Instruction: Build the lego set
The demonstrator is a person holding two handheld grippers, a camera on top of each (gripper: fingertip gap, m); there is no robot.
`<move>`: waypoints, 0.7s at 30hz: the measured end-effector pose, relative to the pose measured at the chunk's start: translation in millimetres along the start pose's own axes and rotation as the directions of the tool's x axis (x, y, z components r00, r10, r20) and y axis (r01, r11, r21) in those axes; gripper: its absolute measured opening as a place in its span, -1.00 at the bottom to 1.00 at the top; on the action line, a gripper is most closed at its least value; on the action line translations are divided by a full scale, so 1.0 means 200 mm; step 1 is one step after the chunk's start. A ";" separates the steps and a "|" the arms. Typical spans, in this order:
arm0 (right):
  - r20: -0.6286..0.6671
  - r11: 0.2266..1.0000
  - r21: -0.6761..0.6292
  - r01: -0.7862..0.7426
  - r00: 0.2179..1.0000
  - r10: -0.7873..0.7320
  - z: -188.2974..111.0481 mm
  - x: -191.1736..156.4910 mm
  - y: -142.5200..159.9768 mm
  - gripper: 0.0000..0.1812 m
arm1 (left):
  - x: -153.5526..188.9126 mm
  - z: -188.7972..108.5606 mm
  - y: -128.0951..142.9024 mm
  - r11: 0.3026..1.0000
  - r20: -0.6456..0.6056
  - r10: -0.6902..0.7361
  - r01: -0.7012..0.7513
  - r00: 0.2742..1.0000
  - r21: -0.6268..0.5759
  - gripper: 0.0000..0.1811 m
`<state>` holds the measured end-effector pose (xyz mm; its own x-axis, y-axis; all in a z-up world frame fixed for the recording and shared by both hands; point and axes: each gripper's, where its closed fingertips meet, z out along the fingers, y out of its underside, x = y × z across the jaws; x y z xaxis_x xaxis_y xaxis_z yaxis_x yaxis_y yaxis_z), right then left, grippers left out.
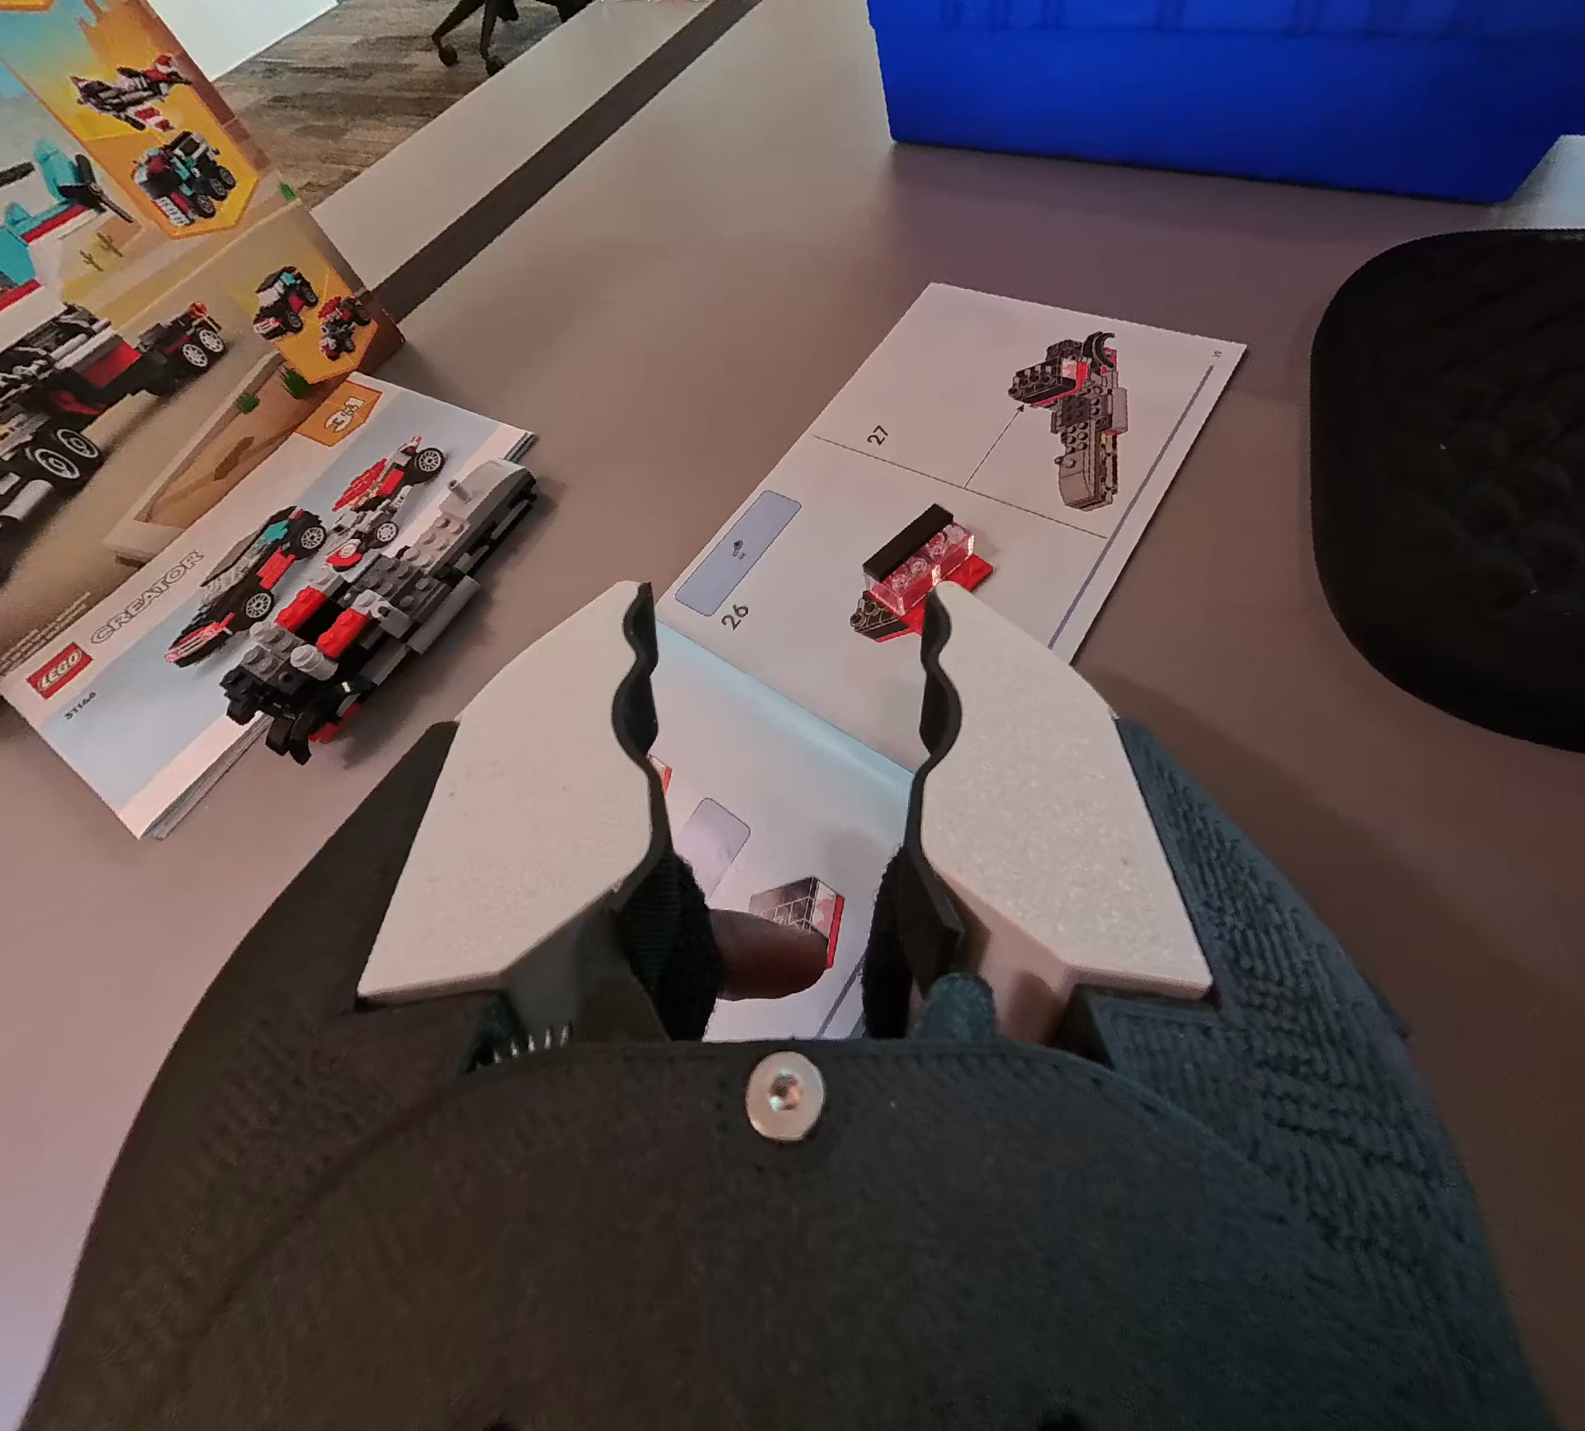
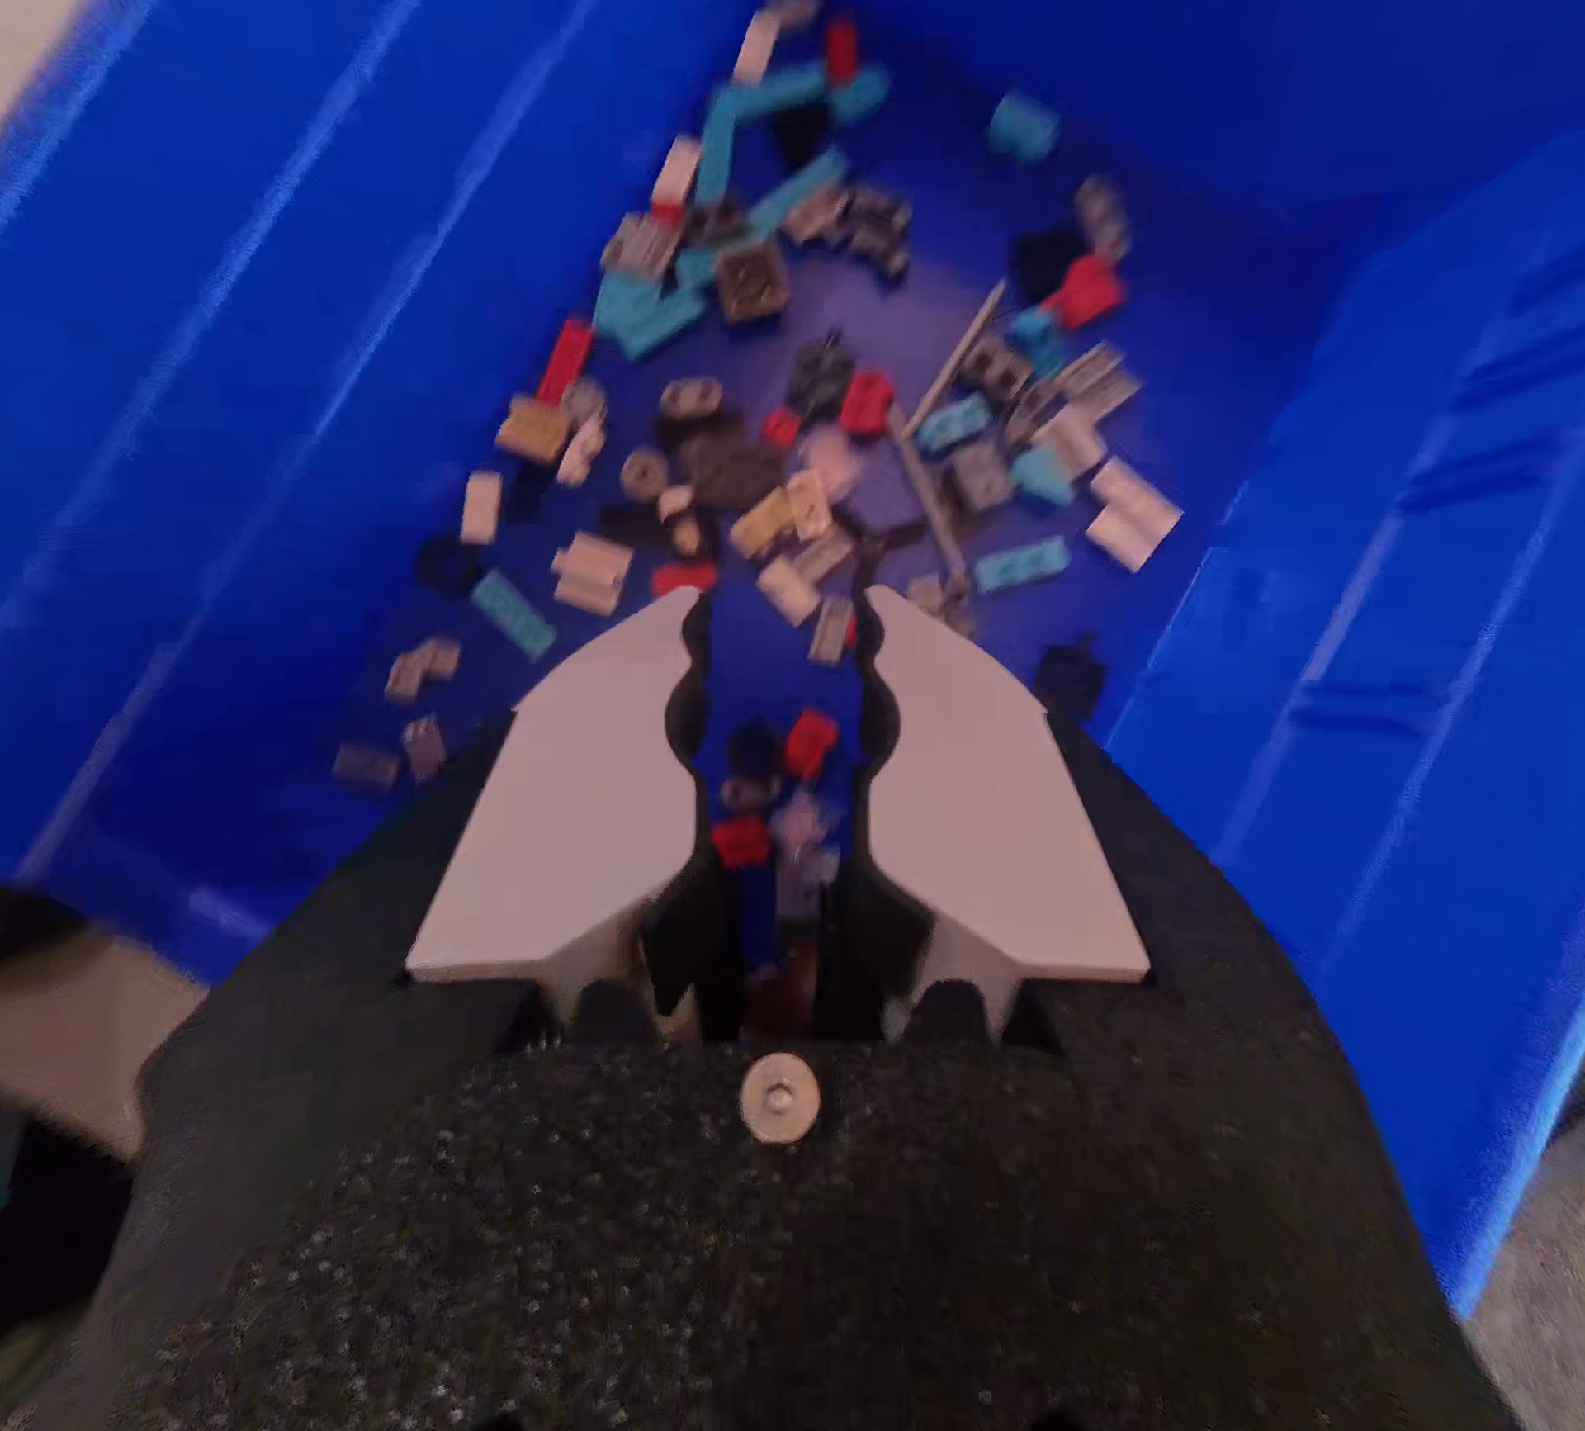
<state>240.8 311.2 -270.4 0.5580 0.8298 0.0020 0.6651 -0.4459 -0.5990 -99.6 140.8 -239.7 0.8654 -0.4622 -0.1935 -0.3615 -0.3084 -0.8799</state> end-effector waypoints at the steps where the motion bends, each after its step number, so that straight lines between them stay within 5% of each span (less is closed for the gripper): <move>1: -0.016 0.999 0.033 -0.017 1.000 0.018 0.03 0.02 -0.04 -0.49 | 0.00 0.00 0.00 1.000 -0.001 0.001 -0.001 1.000 0.001 -0.34; 4: -0.008 0.999 0.009 -0.048 0.999 0.048 0.15 0.04 -0.07 -0.10 | 0.01 0.00 -0.01 1.000 0.000 0.002 -0.002 1.000 0.005 -0.34; 8: 0.001 0.996 -0.011 -0.091 0.996 0.091 0.24 0.05 -0.05 0.10 | 0.00 -0.02 0.00 1.000 0.011 -0.005 0.005 1.000 0.000 -0.34; 13: 0.130 0.992 -0.122 -0.013 0.991 0.029 0.14 -0.08 0.05 -0.59 | 0.00 -0.02 0.02 1.000 0.018 -0.005 0.005 1.000 -0.008 -0.34; 16: 0.066 0.986 -0.164 0.019 0.998 -0.008 0.06 -0.06 0.11 -0.45 | 0.00 -0.02 0.01 1.000 0.015 -0.002 0.002 1.000 -0.007 -0.34; 21: 0.155 0.965 -0.137 0.223 0.967 -0.202 0.08 -0.23 0.05 -0.01 | 0.01 0.01 -0.01 1.000 -0.005 0.016 -0.016 1.000 -0.009 -0.34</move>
<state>212.7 273.7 -289.8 0.3283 0.9446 -0.0016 0.8347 -0.2910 -0.4676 -95.6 142.8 -238.8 0.8578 -0.4713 -0.2053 -0.3782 -0.3081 -0.8729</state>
